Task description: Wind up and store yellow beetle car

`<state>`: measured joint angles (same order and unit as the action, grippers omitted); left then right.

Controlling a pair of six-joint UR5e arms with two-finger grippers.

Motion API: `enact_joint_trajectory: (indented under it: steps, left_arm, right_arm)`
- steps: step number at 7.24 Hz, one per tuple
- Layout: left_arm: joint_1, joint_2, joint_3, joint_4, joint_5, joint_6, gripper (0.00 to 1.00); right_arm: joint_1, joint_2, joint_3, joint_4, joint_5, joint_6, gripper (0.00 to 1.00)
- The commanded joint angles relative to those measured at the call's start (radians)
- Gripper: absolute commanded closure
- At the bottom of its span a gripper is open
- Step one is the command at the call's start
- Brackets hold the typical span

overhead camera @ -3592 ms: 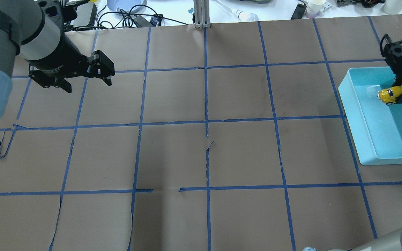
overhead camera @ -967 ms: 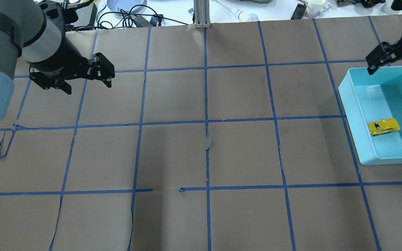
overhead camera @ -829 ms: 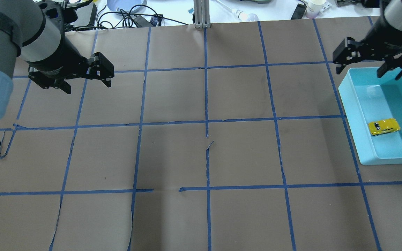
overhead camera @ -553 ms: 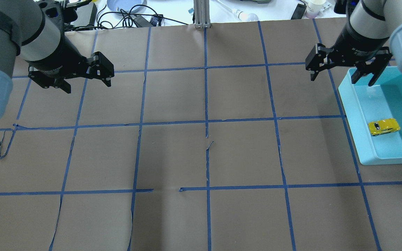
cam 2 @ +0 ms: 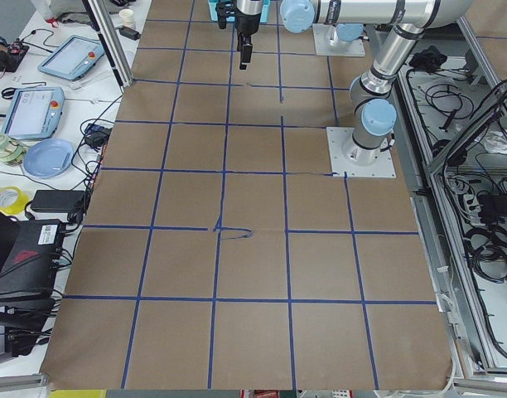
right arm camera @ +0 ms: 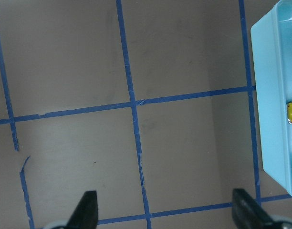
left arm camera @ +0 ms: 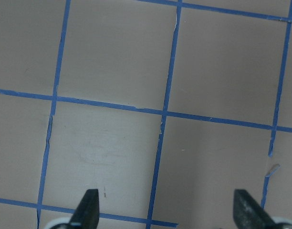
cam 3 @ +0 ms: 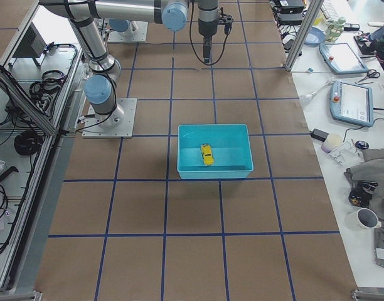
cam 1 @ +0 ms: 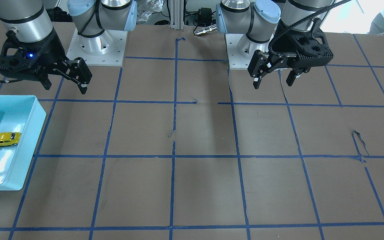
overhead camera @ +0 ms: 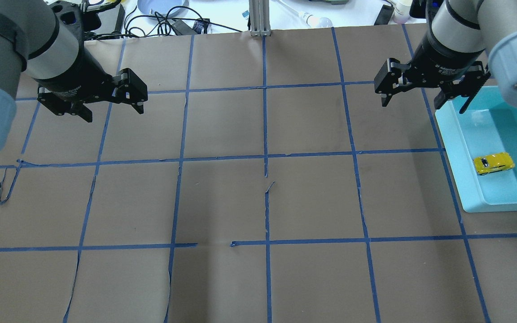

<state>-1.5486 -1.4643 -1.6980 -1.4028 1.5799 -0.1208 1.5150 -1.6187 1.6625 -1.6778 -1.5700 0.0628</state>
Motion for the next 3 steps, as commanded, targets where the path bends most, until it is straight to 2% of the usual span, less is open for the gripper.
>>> enact_joint_trajectory:
  steps: [1, 3]
  left_arm:
    - [-0.001, 0.001, -0.002, 0.001, 0.003, 0.001, 0.00]
    - [-0.002, 0.001, -0.003, 0.001, 0.005, 0.001, 0.00]
  right_arm:
    - [0.001, -0.003, 0.000, 0.006, 0.010, 0.000, 0.00]
    - [0.007, -0.004, 0.006, 0.007, 0.014, 0.000, 0.00]
